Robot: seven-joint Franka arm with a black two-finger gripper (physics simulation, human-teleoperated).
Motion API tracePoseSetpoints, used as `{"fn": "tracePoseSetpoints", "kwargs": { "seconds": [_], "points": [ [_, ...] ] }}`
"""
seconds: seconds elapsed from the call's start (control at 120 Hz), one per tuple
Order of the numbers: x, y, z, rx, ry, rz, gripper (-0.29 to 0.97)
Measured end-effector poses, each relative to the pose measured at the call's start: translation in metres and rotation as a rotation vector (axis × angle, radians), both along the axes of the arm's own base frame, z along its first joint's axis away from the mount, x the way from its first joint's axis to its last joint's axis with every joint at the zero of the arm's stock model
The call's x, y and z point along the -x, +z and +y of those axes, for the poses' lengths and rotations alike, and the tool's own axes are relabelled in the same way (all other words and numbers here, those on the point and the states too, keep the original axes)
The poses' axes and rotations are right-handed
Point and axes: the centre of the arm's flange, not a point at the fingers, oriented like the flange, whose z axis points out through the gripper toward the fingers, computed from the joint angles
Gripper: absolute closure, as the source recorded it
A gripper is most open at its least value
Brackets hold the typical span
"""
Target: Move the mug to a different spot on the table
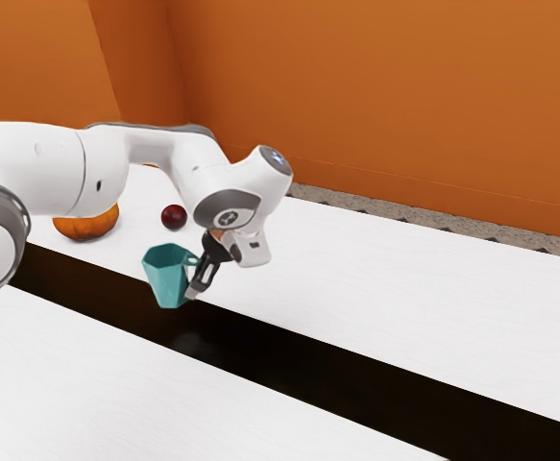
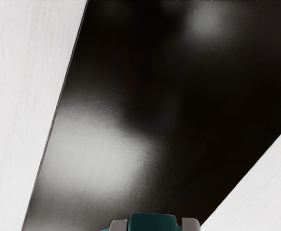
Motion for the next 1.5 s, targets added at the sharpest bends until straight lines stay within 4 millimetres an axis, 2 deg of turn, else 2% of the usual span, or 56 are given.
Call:
{"fn": "tracePoseSetpoints", "kwargs": {
  "seconds": [0.267,0.558,0.683,0.767,0.917,1.05,1.133,1.267,1.417,1.5],
  "points": [
    [-0.012,-0.019,0.01,0.017,-0.001,-0.02,0.74],
    [-0.018,-0.047,0.009,0.036,-0.005,-0.01,0.75],
    [-0.018,-0.051,0.008,0.04,-0.005,-0.009,0.73],
    [-0.018,-0.052,0.008,0.044,-0.003,-0.007,0.66],
    [-0.017,-0.054,0.01,0.054,0.01,0.003,0.38],
    [-0.017,-0.054,0.01,0.059,0.014,0.006,0.21],
    [-0.018,-0.038,0.009,0.073,0.024,-0.015,0.15],
    [-0.018,0.009,0.0,0.153,0.074,-0.07,0.08],
    [-0.002,0.07,-0.013,0.316,0.169,-0.112,0.04],
    [0.011,0.113,-0.014,0.398,0.213,-0.151,0.03]
  ]
}}
